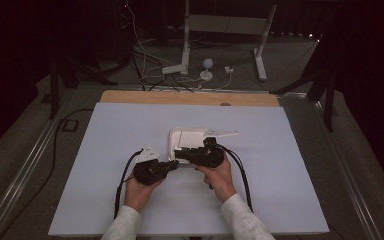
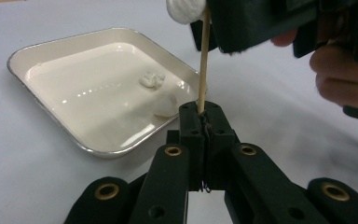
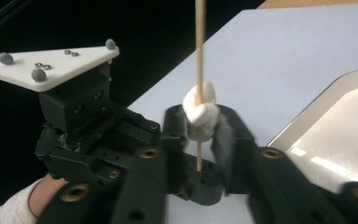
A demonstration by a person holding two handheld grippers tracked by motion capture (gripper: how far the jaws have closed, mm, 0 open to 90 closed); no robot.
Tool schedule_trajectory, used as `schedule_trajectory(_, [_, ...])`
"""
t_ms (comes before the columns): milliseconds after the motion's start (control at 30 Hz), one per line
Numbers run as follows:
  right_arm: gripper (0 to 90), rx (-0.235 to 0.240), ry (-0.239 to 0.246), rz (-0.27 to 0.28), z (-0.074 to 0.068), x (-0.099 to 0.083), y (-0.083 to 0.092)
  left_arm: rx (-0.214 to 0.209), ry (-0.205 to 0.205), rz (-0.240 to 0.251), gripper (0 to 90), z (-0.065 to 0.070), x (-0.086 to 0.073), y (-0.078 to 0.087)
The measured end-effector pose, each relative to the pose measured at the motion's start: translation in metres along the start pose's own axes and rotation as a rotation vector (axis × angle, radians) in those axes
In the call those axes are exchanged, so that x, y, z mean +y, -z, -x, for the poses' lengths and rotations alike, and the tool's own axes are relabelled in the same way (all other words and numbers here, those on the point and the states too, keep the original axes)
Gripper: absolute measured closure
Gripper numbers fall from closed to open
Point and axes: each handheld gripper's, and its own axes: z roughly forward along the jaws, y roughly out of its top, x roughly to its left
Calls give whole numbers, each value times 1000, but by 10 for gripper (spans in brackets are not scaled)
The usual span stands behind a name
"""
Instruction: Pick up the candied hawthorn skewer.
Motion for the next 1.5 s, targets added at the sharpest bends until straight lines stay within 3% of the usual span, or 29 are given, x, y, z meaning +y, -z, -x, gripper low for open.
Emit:
schedule_trajectory(100, [726, -10, 19, -30, -2, -3, -6, 0, -10, -4, 900, 1, 0, -1])
schedule_trajectory(200, [785, -15, 14, -18, -2, -2, -6, -2, -12, 8, 900, 2, 0, 0])
schedule_trajectory(400, [818, -47, 22, 1, -4, 1, -2, -1, -18, 11, 900, 1, 0, 0])
schedule_trajectory(467, [828, -57, 18, 46, -4, 3, 3, 24, -43, -47, 900, 2, -5, -5])
schedule_trajectory(567, [834, -57, -14, 122, -3, 17, 20, 14, -37, -48, 900, 2, -8, -10])
schedule_trajectory(733, [835, -102, 55, 81, -6, 29, 34, 5, -58, -38, 900, 6, -4, -10])
schedule_trajectory(1067, [836, -116, 79, 67, -6, 36, 34, 15, -63, -29, 900, 3, -4, -4])
schedule_trajectory(1333, [834, -118, 75, 71, -5, 38, 32, 29, -73, -41, 900, 2, -5, -3])
schedule_trajectory(1400, [835, -122, 67, 73, -4, 39, 31, 56, -88, -78, 900, 1, -7, -5])
schedule_trajectory(1433, [837, -121, 60, 100, -4, 40, 33, 71, -97, -100, 900, 1, -9, -6])
schedule_trajectory(1500, [837, -110, 33, 148, -3, 46, 42, 72, -63, -109, 900, -4, -14, -7])
